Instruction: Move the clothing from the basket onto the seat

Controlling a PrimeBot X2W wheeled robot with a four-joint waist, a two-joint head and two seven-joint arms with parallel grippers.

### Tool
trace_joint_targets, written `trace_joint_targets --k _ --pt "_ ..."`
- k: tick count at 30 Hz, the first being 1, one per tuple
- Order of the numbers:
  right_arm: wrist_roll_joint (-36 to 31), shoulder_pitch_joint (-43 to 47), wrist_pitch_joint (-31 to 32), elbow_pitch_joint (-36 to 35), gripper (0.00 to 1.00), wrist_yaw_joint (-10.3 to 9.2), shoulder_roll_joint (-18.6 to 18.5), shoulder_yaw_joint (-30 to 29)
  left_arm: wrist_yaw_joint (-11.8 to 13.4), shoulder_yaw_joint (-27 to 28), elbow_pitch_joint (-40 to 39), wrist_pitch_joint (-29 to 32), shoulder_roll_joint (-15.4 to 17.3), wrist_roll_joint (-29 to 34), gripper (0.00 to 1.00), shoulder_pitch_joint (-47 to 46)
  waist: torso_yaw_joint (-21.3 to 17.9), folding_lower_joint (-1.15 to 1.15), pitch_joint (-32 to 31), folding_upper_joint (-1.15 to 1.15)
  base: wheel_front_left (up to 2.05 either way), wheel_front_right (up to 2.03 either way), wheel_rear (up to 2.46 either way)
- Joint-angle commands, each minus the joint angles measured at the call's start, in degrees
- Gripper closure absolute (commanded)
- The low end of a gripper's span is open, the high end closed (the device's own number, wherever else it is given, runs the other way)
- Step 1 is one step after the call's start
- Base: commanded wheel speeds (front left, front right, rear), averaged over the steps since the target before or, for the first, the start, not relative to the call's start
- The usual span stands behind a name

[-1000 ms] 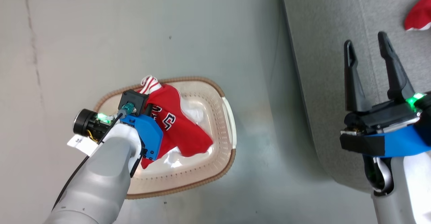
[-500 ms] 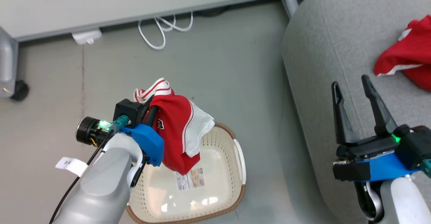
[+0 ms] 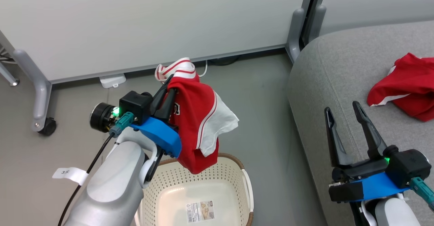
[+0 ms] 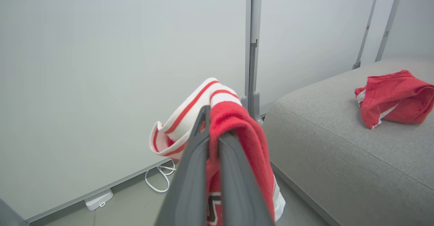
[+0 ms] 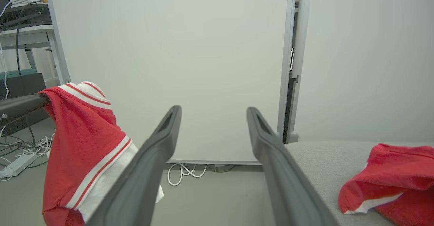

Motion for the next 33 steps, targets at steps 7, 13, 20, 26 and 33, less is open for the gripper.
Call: trace_joint_targets --k 7,13,20,26,33 --pt "-0.23 2.38 -0.01 0.53 0.00 0.03 0.80 -0.27 -1.20 0.75 -6.15 -0.27 -1.15 1.13 1.00 1.17 0.20 0.01 -2.75 -0.01 0.00 0.00 0.00" --pt "-0.35 3.88 -0.01 0.87 0.00 0.03 1.39 -0.53 -1.68 -0.51 -10.79 -0.26 -2.08 0.55 1.00 1.36 0.55 0.01 -4.62 -0.01 0.00 0.00 0.00" --pt "0.16 4.81 -0.01 0.83 0.00 0.03 1.91 -0.82 -1.85 -3.18 -16.33 1.65 -2.43 0.20 1.00 0.64 1.18 0.01 -5.36 -0.01 0.00 0.00 0.00" --pt "-0.10 3.07 -0.01 -1.72 0.00 0.03 1.94 -0.32 -1.07 -4.17 -19.13 2.92 -2.20 0.40 1.00 1.12 1.44 0.01 -5.14 -0.01 0.00 0.00 0.00" --pt "1.41 -2.02 -0.01 -3.97 0.00 0.03 -2.02 5.35 -0.89 -4.66 -20.24 3.29 -2.19 0.22 1.00 0.73 1.82 0.01 -4.59 -0.01 0.00 0.00 0.00"
